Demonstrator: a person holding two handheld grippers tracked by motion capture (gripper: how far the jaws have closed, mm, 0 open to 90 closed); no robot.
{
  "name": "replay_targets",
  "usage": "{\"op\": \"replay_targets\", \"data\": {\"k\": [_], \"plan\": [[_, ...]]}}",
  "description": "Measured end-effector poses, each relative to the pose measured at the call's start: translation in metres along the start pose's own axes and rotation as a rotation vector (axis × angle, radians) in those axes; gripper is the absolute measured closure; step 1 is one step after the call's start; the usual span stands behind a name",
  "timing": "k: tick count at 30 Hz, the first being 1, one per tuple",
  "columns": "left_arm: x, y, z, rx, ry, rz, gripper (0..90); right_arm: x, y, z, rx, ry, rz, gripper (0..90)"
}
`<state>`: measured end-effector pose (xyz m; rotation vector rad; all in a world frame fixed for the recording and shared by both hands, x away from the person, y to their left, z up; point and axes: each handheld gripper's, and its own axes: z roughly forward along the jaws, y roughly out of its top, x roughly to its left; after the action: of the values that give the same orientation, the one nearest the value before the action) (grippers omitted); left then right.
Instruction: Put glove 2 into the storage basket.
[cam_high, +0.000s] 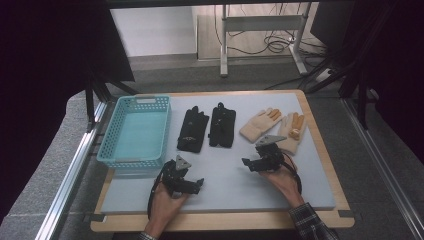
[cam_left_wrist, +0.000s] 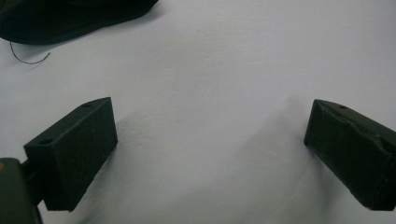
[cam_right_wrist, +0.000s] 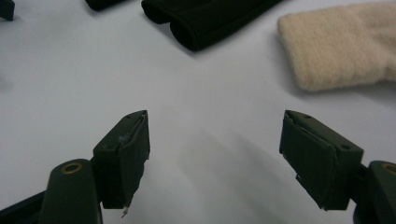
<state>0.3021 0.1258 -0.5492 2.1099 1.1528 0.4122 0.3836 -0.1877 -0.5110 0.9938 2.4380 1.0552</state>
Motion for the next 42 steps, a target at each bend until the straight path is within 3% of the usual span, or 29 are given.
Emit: {"op": "replay_targets", "data": {"k": [5,15,19,23,25,28,32,37,42], "plan": [[0.0,0.0,0.0,0.0,0.0,0.0,2.8,-0.003,0.013,0.007,-0.002,0.023,0.008,25.4],[0.0,0.0,0.0,0.0,0.0,0.0,2.8,-0.012,0.044,0.027,-0.005,0.037,-0.004,41.4],[0.0,0.0,0.0,0.001,0.0,0.002,2.8,-0.018,0.061,0.042,-0.006,0.033,-0.012,48.0],[0.0,0.0,0.0,0.0,0.001,0.002,2.8,-0.02,0.071,0.053,0.005,0.028,-0.015,48.8],[0.0,0.0,0.0,0.0,0.0,0.001,2.8,-0.021,0.077,0.062,0.005,0.024,-0.024,47.4],[0.0,0.0,0.0,0.0,-0.001,0.001,2.9,-0.022,0.087,0.078,0.009,0.002,-0.041,37.7],[0.0,0.0,0.0,0.0,-0.001,0.0,2.8,-0.023,0.095,0.09,0.006,-0.001,-0.031,29.5],[0.0,0.0,0.0,-0.001,-0.002,-0.001,2.8,-0.025,0.105,0.11,0.025,-0.04,-0.033,19.6],[0.0,0.0,0.0,-0.001,-0.002,-0.001,2.9,-0.029,0.108,0.129,0.068,-0.079,-0.036,18.9]]}}
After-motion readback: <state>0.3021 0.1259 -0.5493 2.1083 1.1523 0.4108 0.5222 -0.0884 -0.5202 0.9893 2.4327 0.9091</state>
